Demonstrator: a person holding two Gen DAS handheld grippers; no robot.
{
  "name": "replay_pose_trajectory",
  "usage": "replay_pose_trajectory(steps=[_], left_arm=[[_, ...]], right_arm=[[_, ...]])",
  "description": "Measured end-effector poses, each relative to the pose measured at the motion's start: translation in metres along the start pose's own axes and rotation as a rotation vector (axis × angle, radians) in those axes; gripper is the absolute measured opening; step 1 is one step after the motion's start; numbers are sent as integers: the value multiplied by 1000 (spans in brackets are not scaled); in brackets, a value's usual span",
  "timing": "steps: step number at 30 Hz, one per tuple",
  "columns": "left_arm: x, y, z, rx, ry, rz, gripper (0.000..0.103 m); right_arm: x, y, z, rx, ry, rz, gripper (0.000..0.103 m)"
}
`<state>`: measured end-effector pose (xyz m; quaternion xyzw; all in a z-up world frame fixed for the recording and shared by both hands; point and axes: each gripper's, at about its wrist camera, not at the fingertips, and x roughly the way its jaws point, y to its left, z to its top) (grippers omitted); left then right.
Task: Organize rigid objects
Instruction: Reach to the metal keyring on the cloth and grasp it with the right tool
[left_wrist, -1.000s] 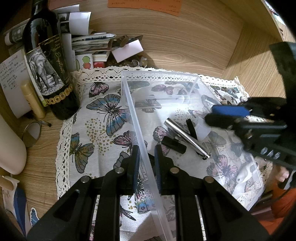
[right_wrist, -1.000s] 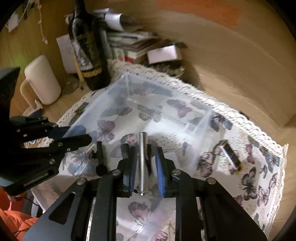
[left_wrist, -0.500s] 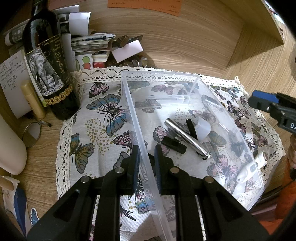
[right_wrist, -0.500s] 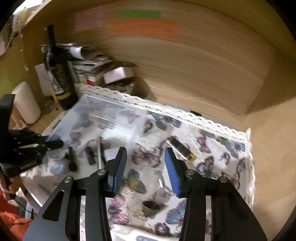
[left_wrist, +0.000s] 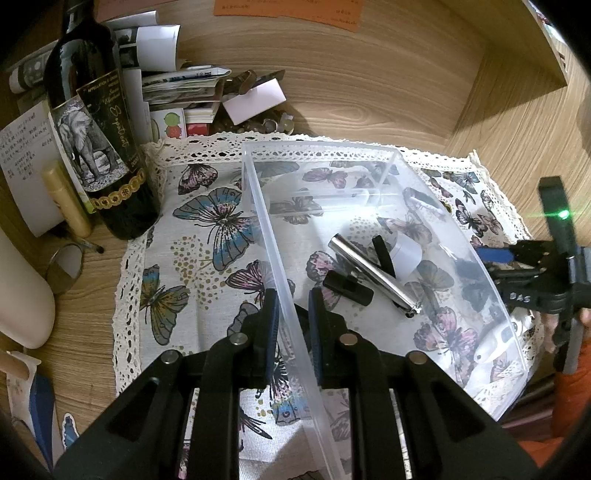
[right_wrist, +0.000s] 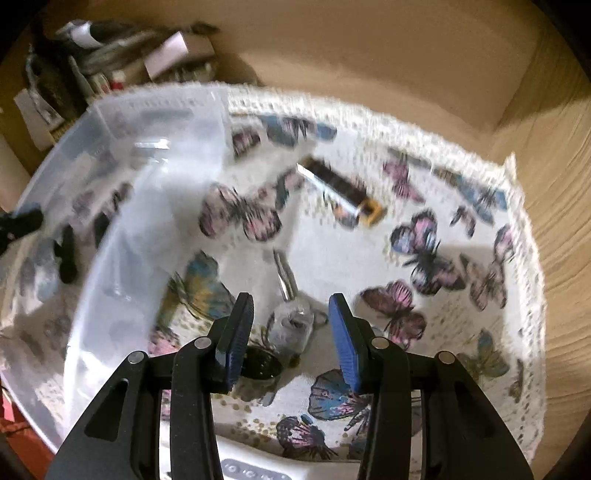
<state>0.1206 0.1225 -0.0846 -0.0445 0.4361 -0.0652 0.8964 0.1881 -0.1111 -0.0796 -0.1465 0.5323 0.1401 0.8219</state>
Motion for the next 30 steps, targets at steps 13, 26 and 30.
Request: replay_pose_trajectory(steps=[13, 26, 30], left_arm=[[0, 0, 0, 1, -1, -1, 15], [0, 0, 0, 1, -1, 0, 15], [0, 0, 0, 1, -1, 1, 15]], right_arm=[[12, -6, -15, 36, 16, 40, 22], [-29, -13, -5, 75, -105, 35, 21], [-44, -10, 4, 71, -161, 31, 21]])
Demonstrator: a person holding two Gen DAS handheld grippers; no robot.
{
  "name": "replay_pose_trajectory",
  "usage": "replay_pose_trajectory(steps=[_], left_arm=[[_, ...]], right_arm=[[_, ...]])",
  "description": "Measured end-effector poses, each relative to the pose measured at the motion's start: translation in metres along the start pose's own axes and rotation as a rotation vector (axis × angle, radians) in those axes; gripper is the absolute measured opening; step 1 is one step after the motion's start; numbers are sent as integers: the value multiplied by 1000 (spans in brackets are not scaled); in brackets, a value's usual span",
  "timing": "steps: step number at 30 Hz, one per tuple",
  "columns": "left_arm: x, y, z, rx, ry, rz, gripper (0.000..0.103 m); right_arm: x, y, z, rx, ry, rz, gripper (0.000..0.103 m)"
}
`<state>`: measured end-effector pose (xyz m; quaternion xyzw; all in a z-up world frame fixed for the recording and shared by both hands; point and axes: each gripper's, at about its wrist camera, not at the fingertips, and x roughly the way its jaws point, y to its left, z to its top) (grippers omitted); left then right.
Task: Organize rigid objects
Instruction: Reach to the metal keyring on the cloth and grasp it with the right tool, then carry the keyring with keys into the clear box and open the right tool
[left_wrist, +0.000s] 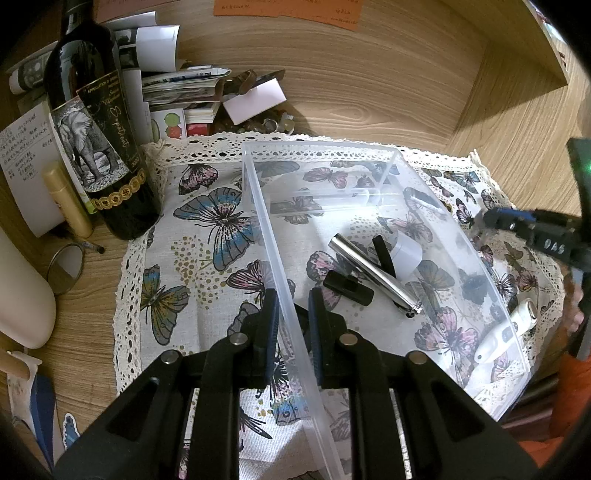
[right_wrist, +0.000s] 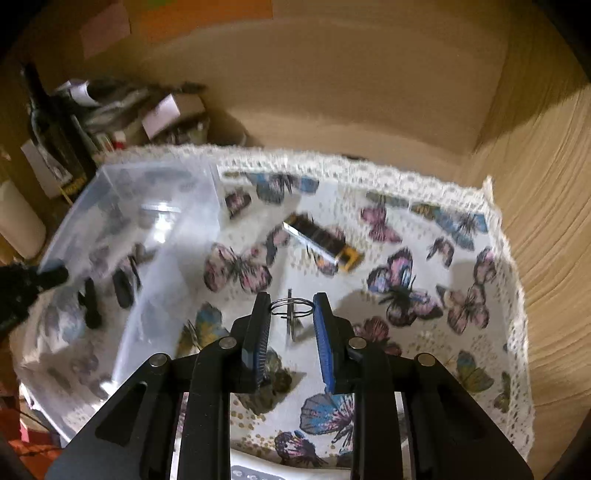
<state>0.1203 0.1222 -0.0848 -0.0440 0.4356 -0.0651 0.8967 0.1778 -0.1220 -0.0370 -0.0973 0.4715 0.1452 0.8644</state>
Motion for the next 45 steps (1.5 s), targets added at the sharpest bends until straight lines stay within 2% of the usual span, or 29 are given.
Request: replay_pose_trajectory(steps=[12, 22, 31, 39, 45], left_arm=[[0, 0, 0, 0, 0, 0, 15], [0, -1, 0, 1, -1, 1, 15], [0, 0, 0, 0, -1, 0, 15], [0, -1, 0, -1, -1, 0, 15], [0, -1, 0, 0, -1, 1, 15]], right_arm=[[-40, 36, 33, -81, -156, 55, 21], [-52, 81, 39, -184, -210, 154, 22], [-32, 121, 30, -277, -138, 221, 22], [-1, 136, 16, -307, -24, 246, 22], [14, 138, 12, -307, 27, 248, 22]])
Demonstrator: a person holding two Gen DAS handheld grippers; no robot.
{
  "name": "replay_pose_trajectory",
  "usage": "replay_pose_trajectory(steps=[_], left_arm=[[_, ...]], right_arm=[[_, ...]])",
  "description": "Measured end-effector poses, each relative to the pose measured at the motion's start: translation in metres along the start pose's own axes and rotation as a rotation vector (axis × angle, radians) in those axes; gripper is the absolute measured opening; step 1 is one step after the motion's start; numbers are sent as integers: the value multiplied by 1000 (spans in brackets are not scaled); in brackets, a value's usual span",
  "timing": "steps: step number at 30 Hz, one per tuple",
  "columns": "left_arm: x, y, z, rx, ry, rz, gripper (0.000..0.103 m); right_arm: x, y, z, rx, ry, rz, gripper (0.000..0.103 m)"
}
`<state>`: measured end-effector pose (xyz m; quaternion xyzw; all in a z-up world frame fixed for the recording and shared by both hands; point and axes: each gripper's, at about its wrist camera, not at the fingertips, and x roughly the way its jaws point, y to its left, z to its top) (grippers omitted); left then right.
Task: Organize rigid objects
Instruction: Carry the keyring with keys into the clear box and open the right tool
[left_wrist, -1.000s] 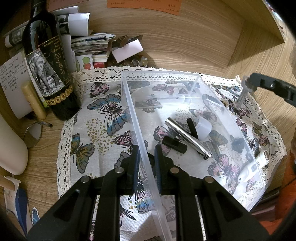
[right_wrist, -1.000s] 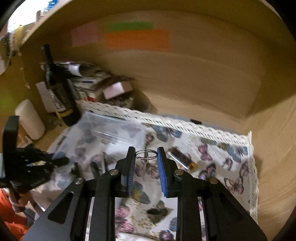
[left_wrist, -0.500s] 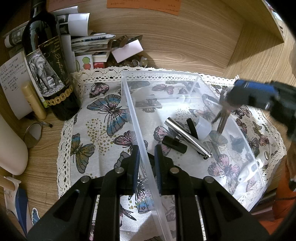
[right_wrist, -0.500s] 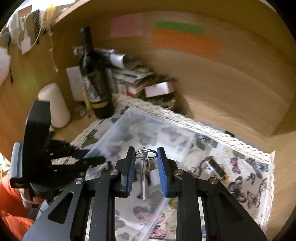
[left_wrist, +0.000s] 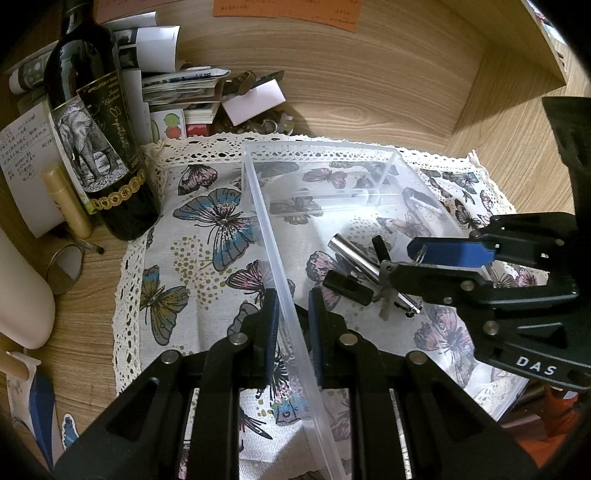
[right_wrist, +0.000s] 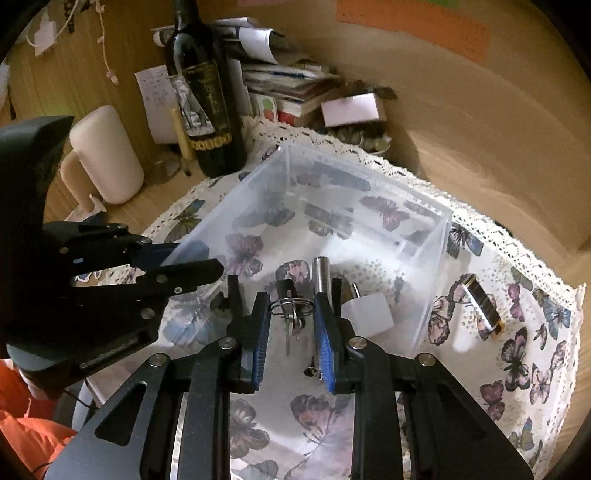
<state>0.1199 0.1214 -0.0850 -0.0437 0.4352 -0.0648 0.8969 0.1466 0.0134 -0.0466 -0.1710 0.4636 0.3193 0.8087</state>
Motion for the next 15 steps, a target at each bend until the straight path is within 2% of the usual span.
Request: replay_pose_trajectory(steps=[5, 9, 15], left_arm=[[0, 0, 0, 0, 0, 1, 15], [0, 0, 0, 0, -1, 0, 15], [0, 0, 0, 1, 0, 0, 15]], right_arm=[[0, -4, 1, 13, 8, -1, 25], [-12, -9, 3, 29, -37, -25, 36], [-34, -25, 2, 64, -87, -75, 37]])
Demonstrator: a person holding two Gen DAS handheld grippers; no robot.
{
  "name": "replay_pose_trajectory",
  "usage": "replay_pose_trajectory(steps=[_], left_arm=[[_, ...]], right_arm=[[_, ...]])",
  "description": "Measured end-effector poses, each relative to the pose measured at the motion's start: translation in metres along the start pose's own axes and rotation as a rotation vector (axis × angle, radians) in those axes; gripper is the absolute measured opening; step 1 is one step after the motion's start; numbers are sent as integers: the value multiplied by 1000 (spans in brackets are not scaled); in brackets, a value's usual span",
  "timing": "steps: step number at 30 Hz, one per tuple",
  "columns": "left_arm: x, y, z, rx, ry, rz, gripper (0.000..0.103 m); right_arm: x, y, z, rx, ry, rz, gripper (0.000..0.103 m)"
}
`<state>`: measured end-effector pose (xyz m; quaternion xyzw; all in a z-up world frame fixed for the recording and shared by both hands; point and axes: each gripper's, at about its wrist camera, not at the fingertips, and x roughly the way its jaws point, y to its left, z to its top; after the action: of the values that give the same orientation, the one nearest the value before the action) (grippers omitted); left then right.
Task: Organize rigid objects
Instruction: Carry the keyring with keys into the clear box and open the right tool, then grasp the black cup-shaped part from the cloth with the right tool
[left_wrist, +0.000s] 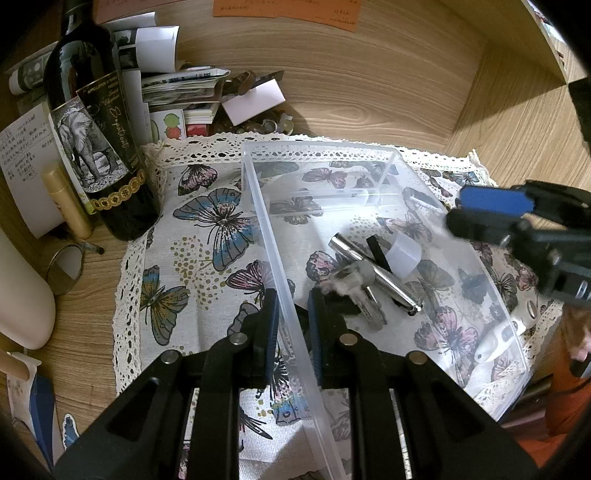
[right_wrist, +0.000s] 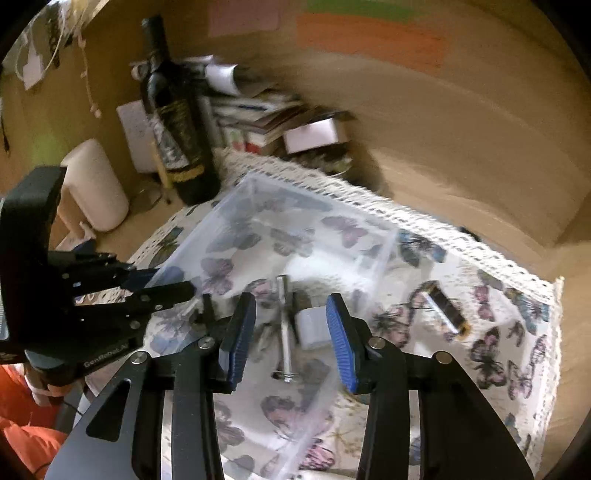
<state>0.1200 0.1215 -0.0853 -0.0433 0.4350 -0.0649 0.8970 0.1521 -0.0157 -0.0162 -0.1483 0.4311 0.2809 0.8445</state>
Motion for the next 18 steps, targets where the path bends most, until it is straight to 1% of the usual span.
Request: replay_pose_trajectory(steps=[4, 8, 14, 18], left_arm=[[0, 0, 0, 1, 0, 0, 15], [0, 0, 0, 0, 0, 0, 15], [0, 0, 0, 1, 0, 1, 15], [0, 0, 0, 1, 0, 1, 15]], right_arm=[[-17, -19, -6, 43, -26, -54, 38], [-26, -37, -16, 83, -19, -112, 39], [-13, -55, -46, 127, 65, -164, 39], [-2, -61, -67, 162, 120, -156, 39]])
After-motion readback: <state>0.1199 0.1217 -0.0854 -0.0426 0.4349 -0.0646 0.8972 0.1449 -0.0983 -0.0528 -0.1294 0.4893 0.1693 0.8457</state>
